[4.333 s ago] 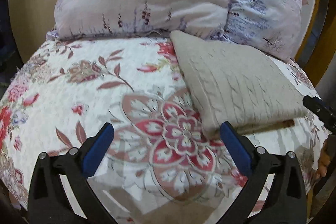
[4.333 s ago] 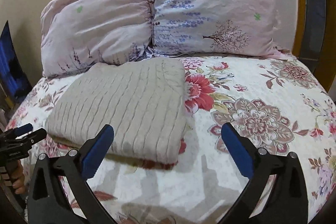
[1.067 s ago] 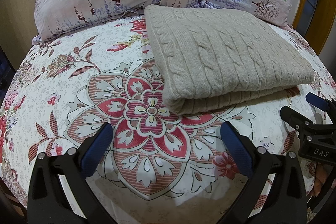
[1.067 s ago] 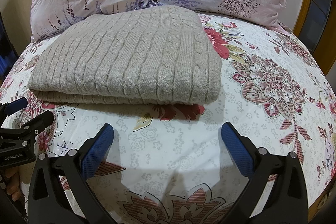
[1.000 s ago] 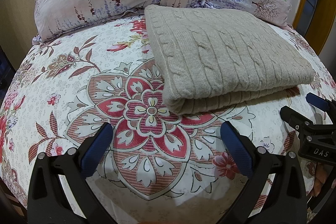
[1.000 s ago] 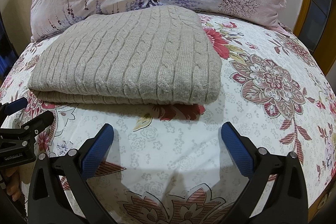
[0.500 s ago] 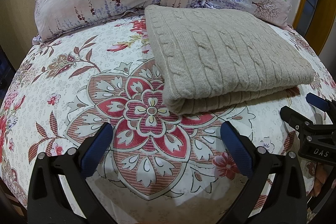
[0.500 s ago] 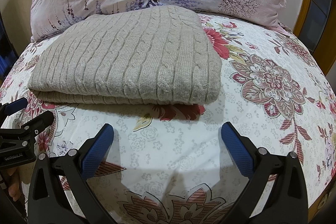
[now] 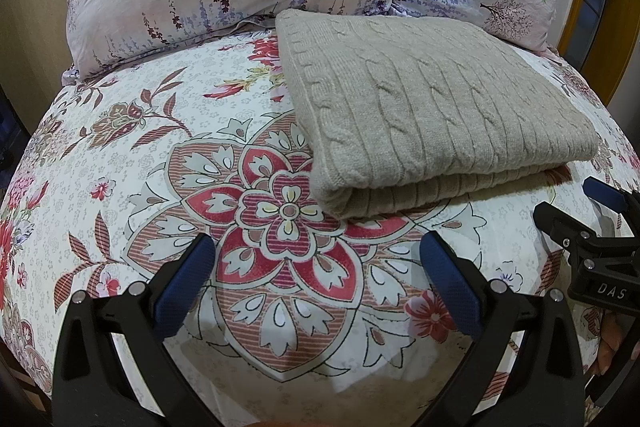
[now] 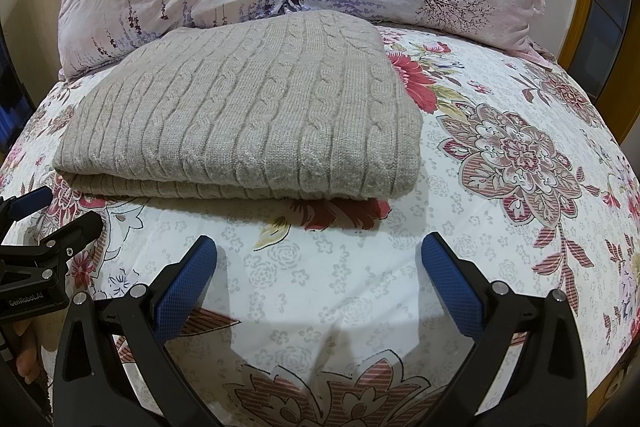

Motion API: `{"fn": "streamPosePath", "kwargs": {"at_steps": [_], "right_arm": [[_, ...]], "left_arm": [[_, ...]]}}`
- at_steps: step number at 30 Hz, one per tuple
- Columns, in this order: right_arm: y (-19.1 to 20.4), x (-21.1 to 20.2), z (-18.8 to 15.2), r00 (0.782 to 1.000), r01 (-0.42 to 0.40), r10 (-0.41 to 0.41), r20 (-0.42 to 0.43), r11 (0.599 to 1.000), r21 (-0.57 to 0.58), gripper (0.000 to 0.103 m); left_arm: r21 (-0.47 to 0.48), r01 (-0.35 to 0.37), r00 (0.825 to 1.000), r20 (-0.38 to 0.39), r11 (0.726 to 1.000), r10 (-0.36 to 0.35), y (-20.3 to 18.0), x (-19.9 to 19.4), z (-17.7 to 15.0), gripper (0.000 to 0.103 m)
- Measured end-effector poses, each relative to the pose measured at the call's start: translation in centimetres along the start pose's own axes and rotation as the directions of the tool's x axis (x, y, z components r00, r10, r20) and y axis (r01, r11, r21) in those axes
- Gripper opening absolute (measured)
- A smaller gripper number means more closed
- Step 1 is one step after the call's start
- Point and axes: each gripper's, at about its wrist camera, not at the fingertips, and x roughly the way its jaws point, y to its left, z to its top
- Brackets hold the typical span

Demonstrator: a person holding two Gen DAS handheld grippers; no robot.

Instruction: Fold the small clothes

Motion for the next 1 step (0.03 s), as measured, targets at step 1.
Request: {"fn": "streamPosePath", "kwargs": {"at_steps": [1], "right_arm": [[0.0, 0.0, 0.0, 1.0, 0.0, 0.0, 0.0, 1.0, 0.0, 0.102]], "left_arm": [[0.0, 0.0, 1.0, 0.0, 1.0, 0.0, 0.0, 0.0, 0.0, 0.101]]}}
